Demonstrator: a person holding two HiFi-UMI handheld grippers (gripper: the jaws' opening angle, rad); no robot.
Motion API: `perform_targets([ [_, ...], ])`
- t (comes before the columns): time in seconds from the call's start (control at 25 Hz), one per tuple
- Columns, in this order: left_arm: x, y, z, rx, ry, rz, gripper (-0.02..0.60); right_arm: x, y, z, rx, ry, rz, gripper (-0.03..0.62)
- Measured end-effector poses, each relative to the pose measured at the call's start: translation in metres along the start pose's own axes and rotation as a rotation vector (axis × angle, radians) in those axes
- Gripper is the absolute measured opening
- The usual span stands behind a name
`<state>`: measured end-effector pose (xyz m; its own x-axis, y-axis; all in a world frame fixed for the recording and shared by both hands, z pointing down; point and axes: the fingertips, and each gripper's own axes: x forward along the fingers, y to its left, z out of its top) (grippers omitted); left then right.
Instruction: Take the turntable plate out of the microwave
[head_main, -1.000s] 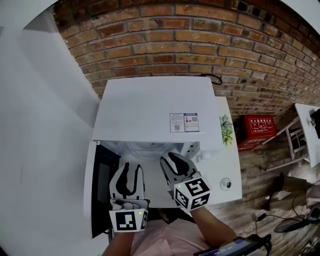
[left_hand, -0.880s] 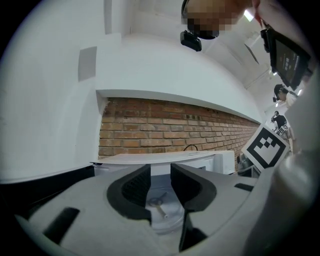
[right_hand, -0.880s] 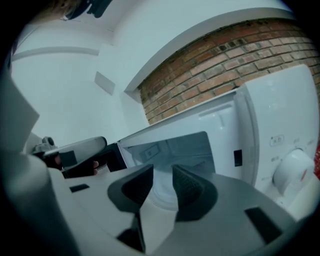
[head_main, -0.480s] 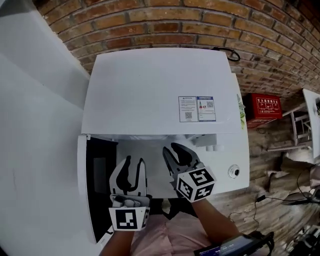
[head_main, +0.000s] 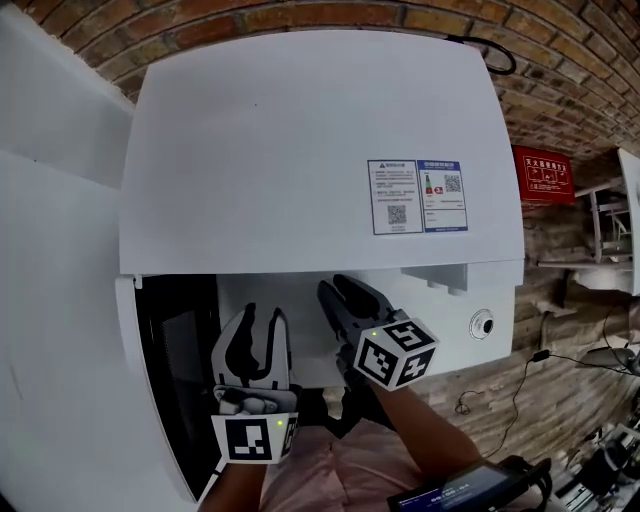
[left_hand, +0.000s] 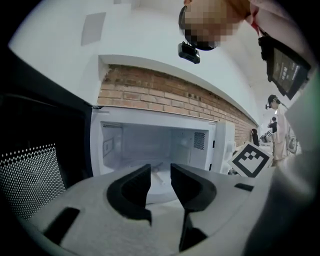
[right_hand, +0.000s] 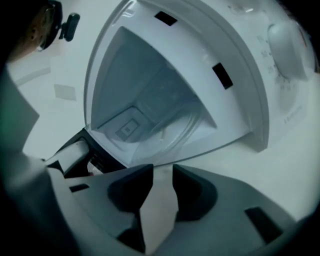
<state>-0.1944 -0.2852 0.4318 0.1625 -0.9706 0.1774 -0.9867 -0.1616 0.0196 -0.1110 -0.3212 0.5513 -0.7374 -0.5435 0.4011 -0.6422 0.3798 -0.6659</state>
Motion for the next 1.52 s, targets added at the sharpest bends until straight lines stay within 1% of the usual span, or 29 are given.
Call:
perform_targets([
  [0.12, 0.001, 0.004, -0.003, -0.004, 0.013, -0.001, 0.133, 0.006, 0.000, -0.001, 0.140, -0.001, 0.045, 0.146],
  [0.32, 0.000, 0.010, -0.005, -0.019, 0.027, 0.009, 0.135, 0.010, 0.005, -0.001, 0.308, -0.024, 0.113, 0.161],
  [0.44, -0.001, 0.012, -0.004, -0.023, 0.027, 0.005, 0.135, 0.009, 0.008, 0.002, 0.350, -0.043, 0.135, 0.184],
  [0.56, -0.002, 0.013, -0.002, -0.022, 0.024, 0.005, 0.135, 0.014, 0.007, 0.008, 0.398, -0.063, 0.144, 0.184],
  [0.64, -0.001, 0.012, -0.001, -0.020, 0.018, 0.001, 0.135, 0.021, 0.011, 0.016, 0.434, -0.077, 0.177, 0.178],
  [0.72, -0.002, 0.011, 0.000, -0.022, 0.019, -0.004, 0.135, 0.027, 0.018, 0.024, 0.460, -0.090, 0.220, 0.159],
  [0.76, -0.003, 0.009, -0.001, -0.025, 0.022, -0.008, 0.135, 0.028, 0.018, 0.025, 0.472, -0.091, 0.224, 0.136],
  [0.8, -0.003, 0.008, -0.001, -0.030, 0.028, -0.011, 0.135, 0.029, 0.017, 0.025, 0.485, -0.090, 0.219, 0.079],
  [0.84, -0.003, 0.007, -0.001, -0.036, 0.034, -0.015, 0.135, 0.028, 0.016, 0.025, 0.497, -0.091, 0.216, 0.064],
  [0.96, -0.003, 0.006, 0.000, -0.042, 0.040, -0.017, 0.135, 0.022, 0.016, 0.020, 0.525, -0.099, 0.222, 0.054],
  [1.08, -0.002, 0.010, 0.007, -0.021, 0.005, -0.013, 0.135, 0.012, 0.016, 0.011, 0.540, -0.103, 0.218, 0.051],
  [1.16, -0.003, 0.010, 0.009, -0.015, -0.003, -0.010, 0.135, 0.006, 0.018, 0.006, 0.547, -0.109, 0.220, 0.051],
  [1.4, -0.005, 0.002, 0.008, -0.007, 0.003, -0.019, 0.135, -0.008, 0.020, -0.006, 0.549, -0.105, 0.221, 0.054],
  [1.52, -0.005, -0.001, 0.008, -0.005, 0.000, -0.025, 0.135, -0.009, 0.021, -0.005, 0.532, -0.117, 0.237, 0.060],
])
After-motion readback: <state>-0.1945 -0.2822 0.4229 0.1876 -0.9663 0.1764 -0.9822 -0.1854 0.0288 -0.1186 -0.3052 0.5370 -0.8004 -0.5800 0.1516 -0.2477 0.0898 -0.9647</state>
